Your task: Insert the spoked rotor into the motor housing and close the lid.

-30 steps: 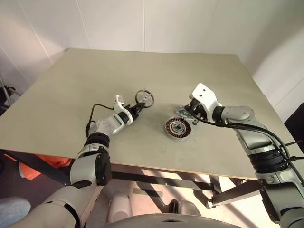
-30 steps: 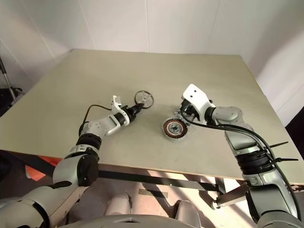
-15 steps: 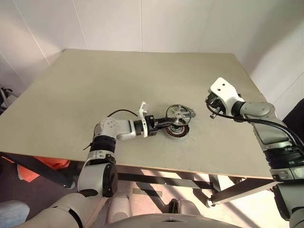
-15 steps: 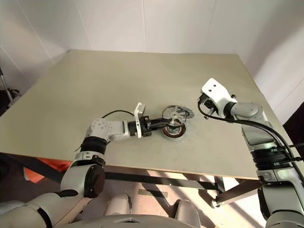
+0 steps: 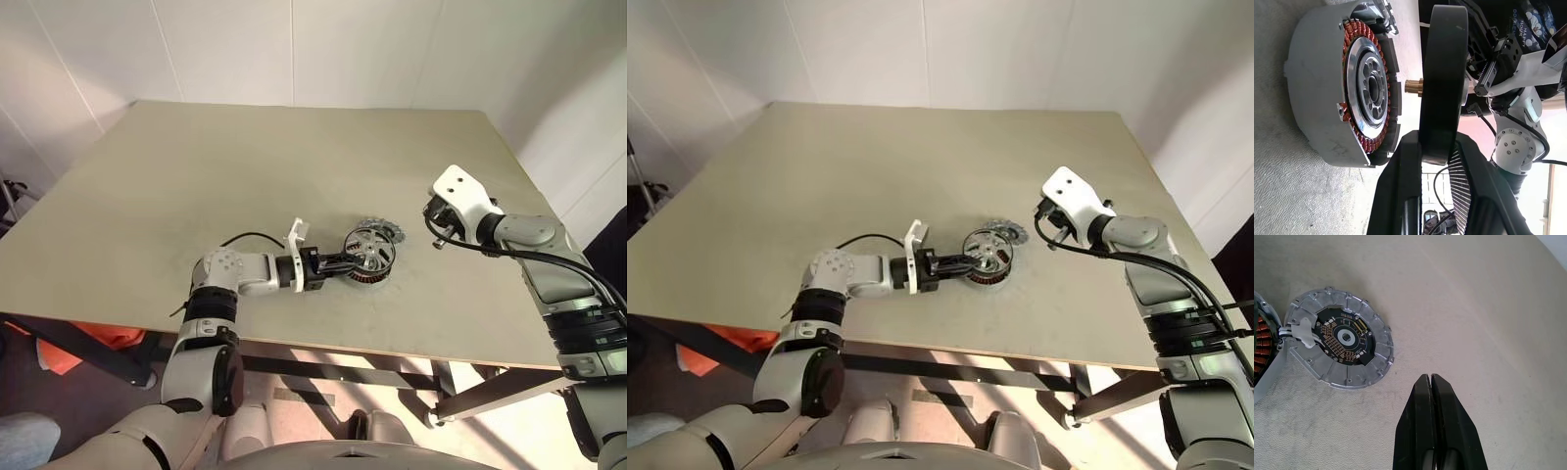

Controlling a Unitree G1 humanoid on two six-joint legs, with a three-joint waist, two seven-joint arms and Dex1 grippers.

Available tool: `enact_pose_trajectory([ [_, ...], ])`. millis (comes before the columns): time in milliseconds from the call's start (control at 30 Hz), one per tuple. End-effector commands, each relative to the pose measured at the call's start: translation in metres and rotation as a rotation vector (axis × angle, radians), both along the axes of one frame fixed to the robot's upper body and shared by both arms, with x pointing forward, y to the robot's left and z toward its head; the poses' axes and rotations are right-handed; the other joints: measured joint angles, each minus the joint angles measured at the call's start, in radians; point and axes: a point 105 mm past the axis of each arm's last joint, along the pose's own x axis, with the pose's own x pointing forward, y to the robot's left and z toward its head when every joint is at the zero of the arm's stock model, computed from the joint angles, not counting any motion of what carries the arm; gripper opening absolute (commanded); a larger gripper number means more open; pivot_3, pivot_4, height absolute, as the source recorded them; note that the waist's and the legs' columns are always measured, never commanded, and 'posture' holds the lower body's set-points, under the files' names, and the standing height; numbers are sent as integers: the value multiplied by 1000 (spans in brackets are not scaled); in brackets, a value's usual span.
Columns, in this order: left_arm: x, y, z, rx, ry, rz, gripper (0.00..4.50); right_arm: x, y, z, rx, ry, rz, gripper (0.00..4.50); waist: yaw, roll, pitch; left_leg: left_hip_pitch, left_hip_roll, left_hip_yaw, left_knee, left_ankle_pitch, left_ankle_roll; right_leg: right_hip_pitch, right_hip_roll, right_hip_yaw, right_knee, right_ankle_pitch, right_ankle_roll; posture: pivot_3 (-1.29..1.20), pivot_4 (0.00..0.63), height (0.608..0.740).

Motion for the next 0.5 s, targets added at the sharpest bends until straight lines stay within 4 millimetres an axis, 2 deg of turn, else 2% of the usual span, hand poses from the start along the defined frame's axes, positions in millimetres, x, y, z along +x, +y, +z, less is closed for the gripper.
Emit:
enact_pose_trajectory([
  [33,4,0,6,-21,-16,22,423,4,2,23,2,-82,14,0,0,0,0,0,0,0,0,0,0,0,0,0,0,0,0,0,0,740],
  [233,6,-2,-5,7,19,51,423,5,3,25,1,-86,17,0,0,0,0,0,0,0,0,0,0,0,0,0,0,0,0,0,0,740],
  [500,-1,-7,-17,69,28,7,423,5,5,26,0,-92,23,0,1,0,0,0,0,0,0,0,0,0,0,0,0,0,0,0,0,740],
])
